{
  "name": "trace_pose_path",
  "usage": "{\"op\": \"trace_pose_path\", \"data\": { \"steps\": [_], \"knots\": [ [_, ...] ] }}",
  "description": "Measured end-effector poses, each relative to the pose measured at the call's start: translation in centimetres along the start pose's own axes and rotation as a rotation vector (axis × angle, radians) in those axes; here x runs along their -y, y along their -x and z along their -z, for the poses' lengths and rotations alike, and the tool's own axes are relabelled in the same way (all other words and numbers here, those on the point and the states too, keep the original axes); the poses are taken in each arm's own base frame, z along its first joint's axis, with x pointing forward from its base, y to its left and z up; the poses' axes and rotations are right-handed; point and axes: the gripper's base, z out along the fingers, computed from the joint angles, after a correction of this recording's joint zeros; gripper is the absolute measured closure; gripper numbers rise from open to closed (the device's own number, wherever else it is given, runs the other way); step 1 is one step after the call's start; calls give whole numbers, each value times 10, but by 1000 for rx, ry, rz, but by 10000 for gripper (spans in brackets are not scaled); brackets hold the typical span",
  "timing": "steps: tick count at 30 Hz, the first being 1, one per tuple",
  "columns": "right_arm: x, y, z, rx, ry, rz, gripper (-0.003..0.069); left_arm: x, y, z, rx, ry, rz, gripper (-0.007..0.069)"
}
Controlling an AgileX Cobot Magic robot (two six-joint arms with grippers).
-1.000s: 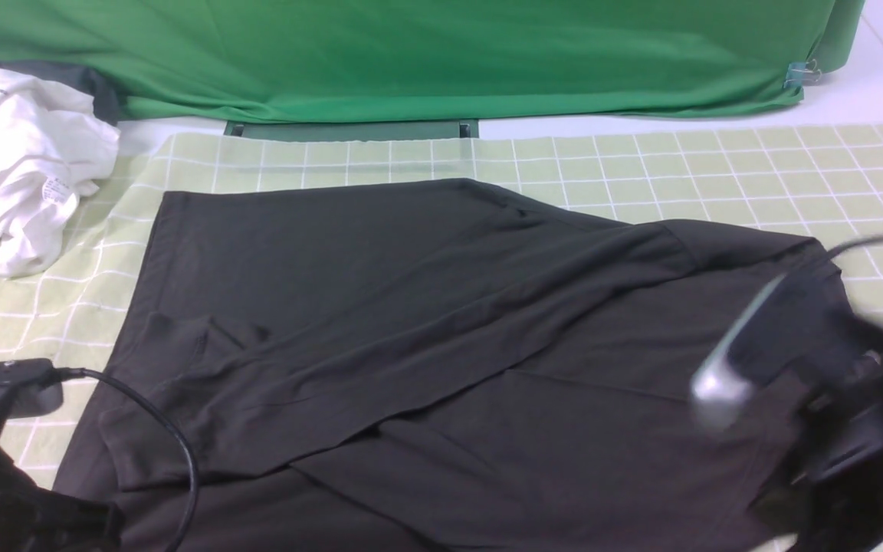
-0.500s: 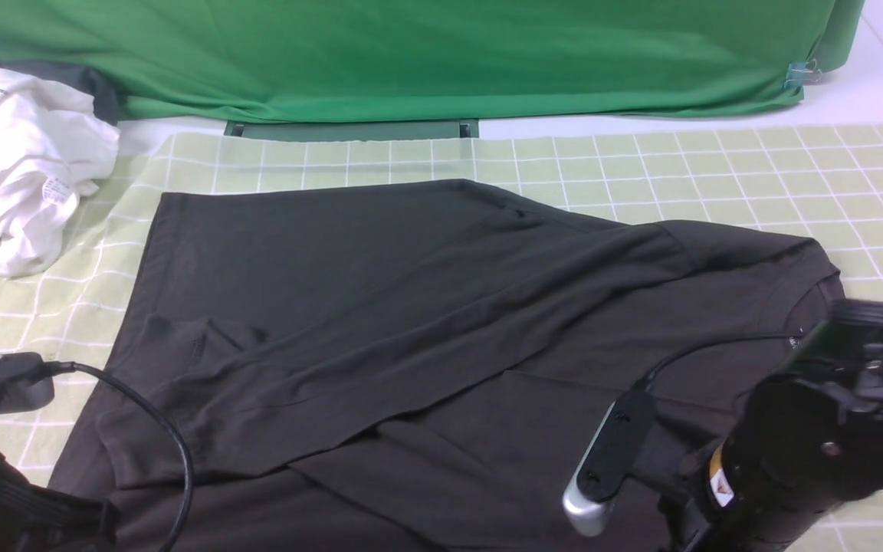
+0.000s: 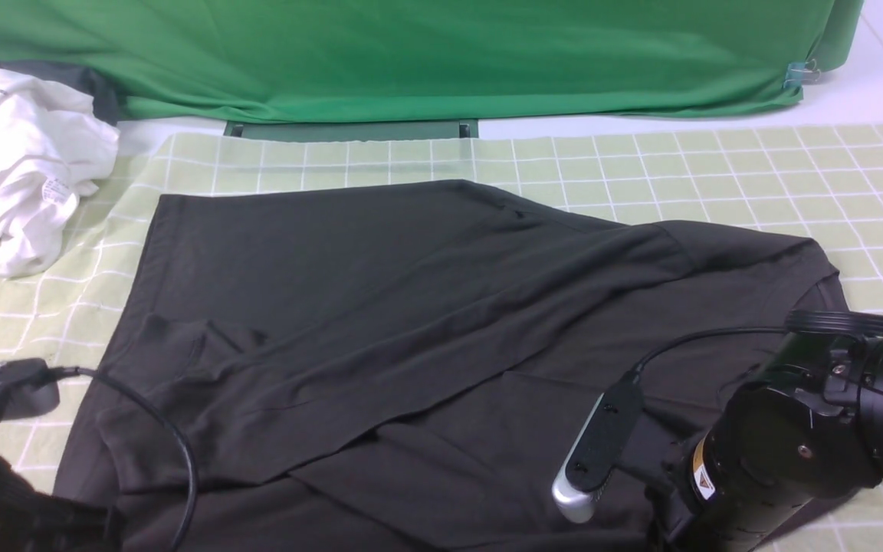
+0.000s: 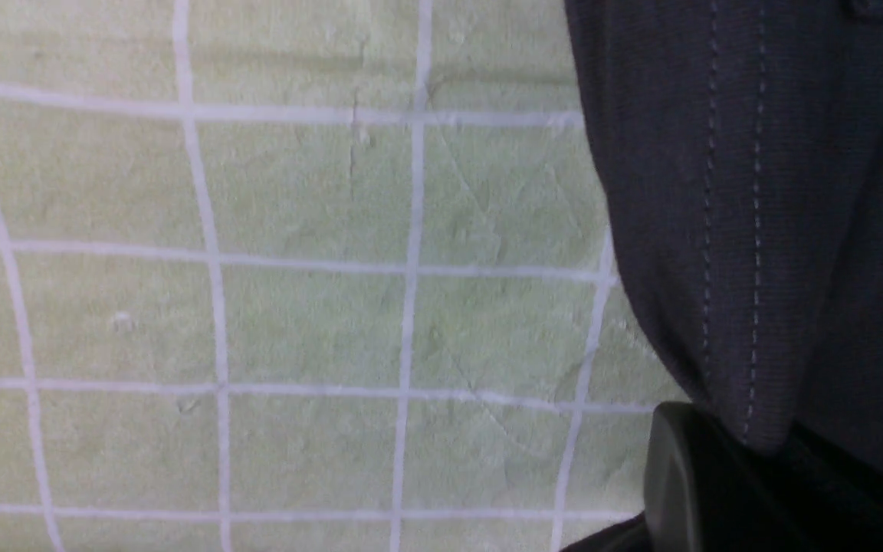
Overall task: Fold a long-sleeved shirt over a green coffee tablecloth.
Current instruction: 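Fold the black garment in half by bringing its near edge over to the far edge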
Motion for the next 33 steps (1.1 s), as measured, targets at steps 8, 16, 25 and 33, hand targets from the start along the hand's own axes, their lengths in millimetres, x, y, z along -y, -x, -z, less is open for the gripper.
{"op": "trace_pose_path", "data": {
  "steps": [8, 16, 25, 33],
  "knots": [
    [-23, -11, 38, 37, 17, 8, 631, 1, -20, 18, 65, -26, -7, 609],
    [-35, -11, 65, 150, -30, 28, 631, -2, -23, 34, 145, 2, 3, 609],
    [16, 11, 105, 284, -146, -61, 631, 5, 30, 56, 239, -11, 31, 609],
    [74, 36, 118, 315, -221, -117, 631, 13, 104, 62, 260, -15, 55, 609]
  ]
}}
